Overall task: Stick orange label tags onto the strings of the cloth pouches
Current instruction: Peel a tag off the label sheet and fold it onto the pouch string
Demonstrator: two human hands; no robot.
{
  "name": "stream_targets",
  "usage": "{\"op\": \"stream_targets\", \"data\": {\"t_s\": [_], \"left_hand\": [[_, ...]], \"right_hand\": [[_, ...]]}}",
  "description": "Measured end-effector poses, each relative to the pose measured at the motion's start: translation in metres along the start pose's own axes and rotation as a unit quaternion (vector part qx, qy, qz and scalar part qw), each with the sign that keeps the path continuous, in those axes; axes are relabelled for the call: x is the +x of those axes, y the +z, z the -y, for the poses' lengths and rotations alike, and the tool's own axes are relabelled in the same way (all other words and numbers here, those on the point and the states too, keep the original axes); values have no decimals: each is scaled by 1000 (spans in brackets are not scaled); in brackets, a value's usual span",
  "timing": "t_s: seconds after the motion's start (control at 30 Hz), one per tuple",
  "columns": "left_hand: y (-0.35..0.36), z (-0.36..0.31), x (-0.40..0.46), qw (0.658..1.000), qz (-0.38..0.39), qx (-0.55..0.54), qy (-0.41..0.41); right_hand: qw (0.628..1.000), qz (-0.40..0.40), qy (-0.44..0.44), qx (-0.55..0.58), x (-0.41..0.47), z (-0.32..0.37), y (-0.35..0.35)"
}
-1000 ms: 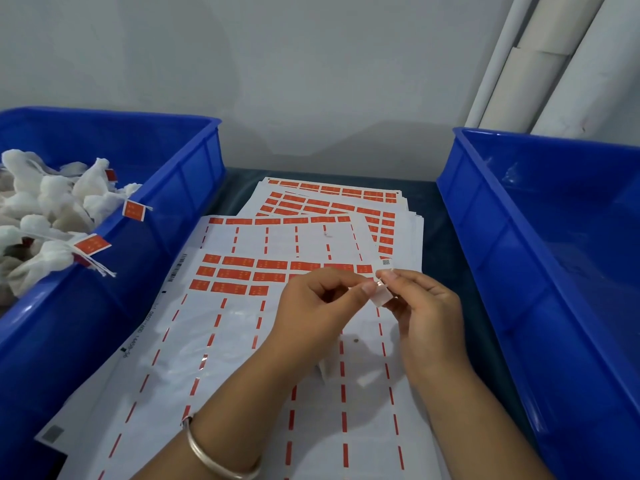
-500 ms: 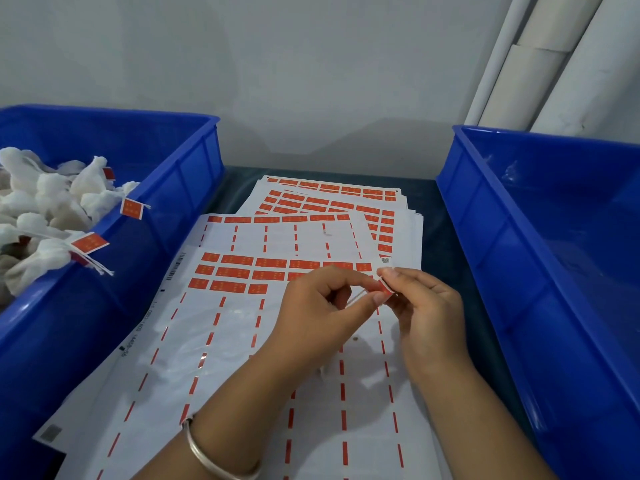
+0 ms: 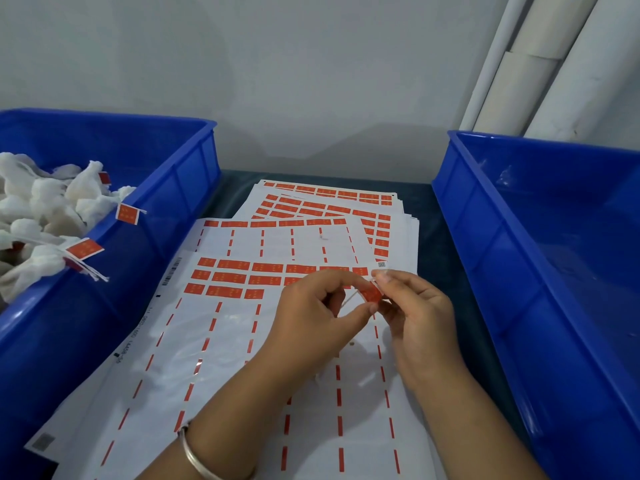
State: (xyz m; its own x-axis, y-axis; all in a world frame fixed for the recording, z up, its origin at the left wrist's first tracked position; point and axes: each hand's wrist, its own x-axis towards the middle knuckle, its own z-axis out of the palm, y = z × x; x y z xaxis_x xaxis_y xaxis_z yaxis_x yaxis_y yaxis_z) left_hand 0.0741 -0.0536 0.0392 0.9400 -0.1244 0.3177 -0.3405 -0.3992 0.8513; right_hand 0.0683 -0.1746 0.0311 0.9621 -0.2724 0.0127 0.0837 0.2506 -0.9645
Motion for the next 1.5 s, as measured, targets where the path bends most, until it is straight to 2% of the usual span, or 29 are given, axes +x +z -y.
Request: {"op": "stream_targets", "data": {"t_s": [0.13, 0.37, 0.53, 0.7, 1.3, 1.5], "left_hand": [[0, 3, 2, 1000, -26, -11, -11], [-1, 2, 3, 998, -42, 34, 17], [-5, -2, 7, 996, -46, -66, -41], [-5, 1, 9, 993, -40, -94, -54], [-4, 3, 7, 990, -37, -106, -86], [-5, -1, 8, 980, -31, -169, -105]], "right_hand": [[998, 55, -7, -19, 0, 1, 1], [999, 26, -20, -28, 4, -1, 2], [988, 37, -98, -111, 0, 0, 3], [981, 47, -122, -141, -1, -1, 4], [989, 60, -66, -121, -1, -2, 6], [992, 43, -59, -106, 0, 0, 5]]}}
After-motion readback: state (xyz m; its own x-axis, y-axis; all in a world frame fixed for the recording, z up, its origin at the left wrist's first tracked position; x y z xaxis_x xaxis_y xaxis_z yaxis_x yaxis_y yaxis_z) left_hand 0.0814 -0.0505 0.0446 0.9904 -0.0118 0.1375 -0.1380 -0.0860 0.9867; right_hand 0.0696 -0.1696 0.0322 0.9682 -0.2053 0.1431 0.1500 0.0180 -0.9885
